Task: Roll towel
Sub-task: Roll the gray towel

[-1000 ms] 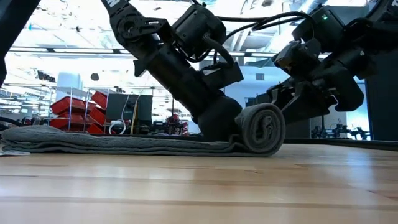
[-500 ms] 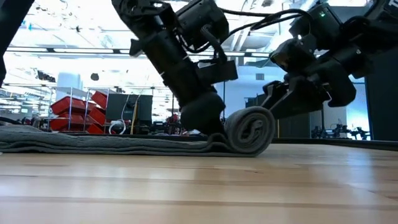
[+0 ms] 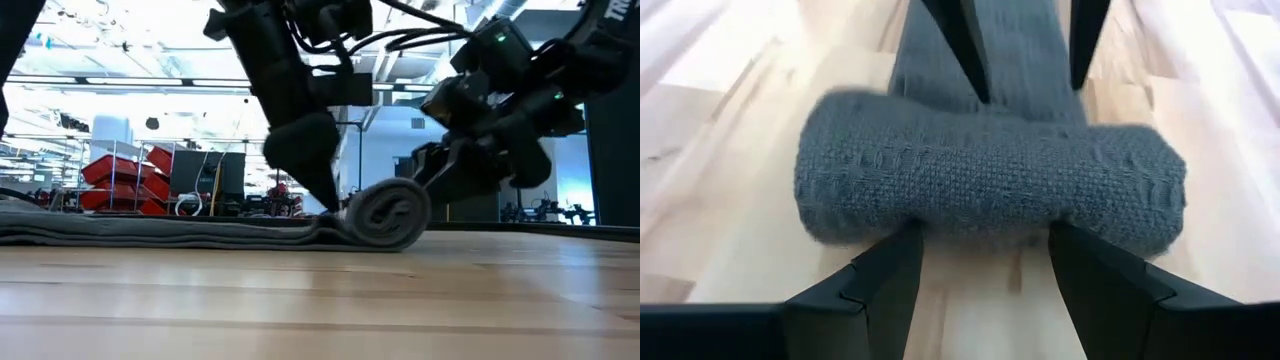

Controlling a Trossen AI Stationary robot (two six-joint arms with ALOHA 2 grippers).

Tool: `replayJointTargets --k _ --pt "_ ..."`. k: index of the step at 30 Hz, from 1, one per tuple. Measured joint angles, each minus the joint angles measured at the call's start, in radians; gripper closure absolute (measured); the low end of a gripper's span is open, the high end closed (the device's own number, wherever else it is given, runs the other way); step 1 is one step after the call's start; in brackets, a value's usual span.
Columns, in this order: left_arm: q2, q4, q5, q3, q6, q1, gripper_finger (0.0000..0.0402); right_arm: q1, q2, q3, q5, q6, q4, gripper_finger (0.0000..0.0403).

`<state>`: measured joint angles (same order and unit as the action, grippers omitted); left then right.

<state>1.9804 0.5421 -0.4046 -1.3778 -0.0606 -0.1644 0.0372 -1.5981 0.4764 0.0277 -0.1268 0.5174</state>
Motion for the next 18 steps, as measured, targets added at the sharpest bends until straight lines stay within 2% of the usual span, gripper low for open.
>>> replayJointTargets --k 4,11,14,18 --pt "-0.003 0.099 -0.001 -0.003 -0.068 -0.035 0.0228 0.000 -0.057 0.051 0.000 -0.026 -0.007 0.0196" --pt "-0.017 0.328 -0.038 0.004 -0.213 -0.106 0.0228 -0.015 -0.058 0.085 0.000 -0.045 -0.021 0.0196" --pt "-0.017 0.293 -0.076 0.037 -0.240 -0.122 0.0228 -0.021 -0.058 0.086 0.000 -0.047 -0.019 0.0196" --pt "-0.017 0.128 -0.077 0.109 -0.246 -0.123 0.0228 -0.017 -0.058 0.086 0.000 -0.047 -0.007 0.0196"
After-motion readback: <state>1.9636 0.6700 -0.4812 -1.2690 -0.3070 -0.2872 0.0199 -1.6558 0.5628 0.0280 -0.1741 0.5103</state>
